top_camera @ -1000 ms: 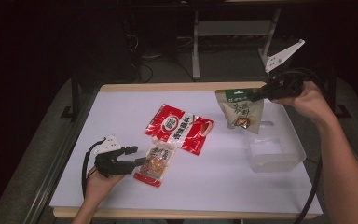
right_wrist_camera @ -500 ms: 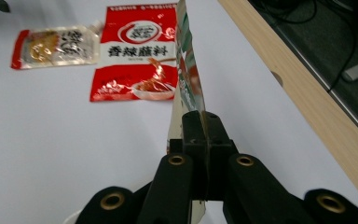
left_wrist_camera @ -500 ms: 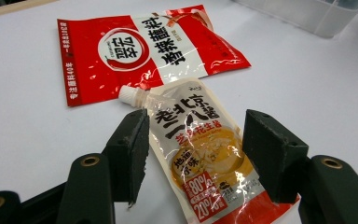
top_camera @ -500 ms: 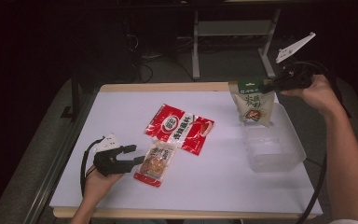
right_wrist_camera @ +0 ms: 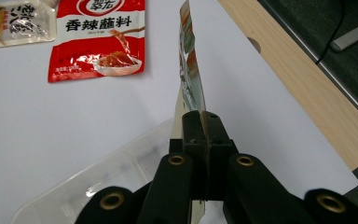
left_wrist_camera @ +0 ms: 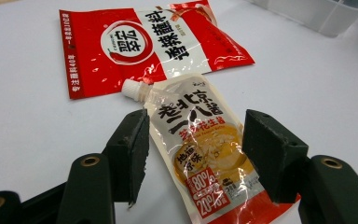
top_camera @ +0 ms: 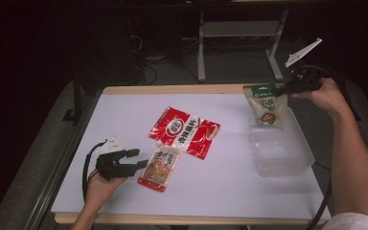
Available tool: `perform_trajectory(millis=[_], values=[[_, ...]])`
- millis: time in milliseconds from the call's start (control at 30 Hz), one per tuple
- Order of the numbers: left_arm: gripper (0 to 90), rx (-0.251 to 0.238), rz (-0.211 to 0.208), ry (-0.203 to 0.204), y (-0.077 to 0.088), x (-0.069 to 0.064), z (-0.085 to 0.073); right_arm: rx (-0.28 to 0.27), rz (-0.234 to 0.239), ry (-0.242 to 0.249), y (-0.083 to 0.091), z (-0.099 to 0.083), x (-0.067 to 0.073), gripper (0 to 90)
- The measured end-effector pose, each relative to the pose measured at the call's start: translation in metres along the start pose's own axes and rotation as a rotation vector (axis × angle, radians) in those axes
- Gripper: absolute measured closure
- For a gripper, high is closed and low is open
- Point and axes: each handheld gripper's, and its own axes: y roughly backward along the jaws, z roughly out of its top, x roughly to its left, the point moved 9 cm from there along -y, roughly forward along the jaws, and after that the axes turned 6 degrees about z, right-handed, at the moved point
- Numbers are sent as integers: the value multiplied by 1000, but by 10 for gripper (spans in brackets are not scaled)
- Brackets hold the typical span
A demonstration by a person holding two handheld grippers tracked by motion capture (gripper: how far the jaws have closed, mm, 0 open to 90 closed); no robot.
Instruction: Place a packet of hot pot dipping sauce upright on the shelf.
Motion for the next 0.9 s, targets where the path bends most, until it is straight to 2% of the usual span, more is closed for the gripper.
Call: perform_trajectory(millis=[100, 300, 400, 533, 700, 900], values=[[409, -6, 0, 8, 1, -1, -1, 10, -7, 9, -5, -2, -4, 900], [406, -1, -7, 14, 0, 0, -7, 38, -28, -11, -15, -14, -10, 900], [402, 9, -9, 17, -1, -1, -10, 11, -25, -45, -17, -20, -12, 898], [395, 6, -10, 17, -2, -1, -9, -15, -53, -77, -13, -28, -19, 891], [391, 16, -14, 11, -4, -3, -9, -19, -77, -132, -11, -39, -24, 812], [381, 21, -26, 14, -7, -7, -9, -37, -112, -151, -3, -42, -26, 714]])
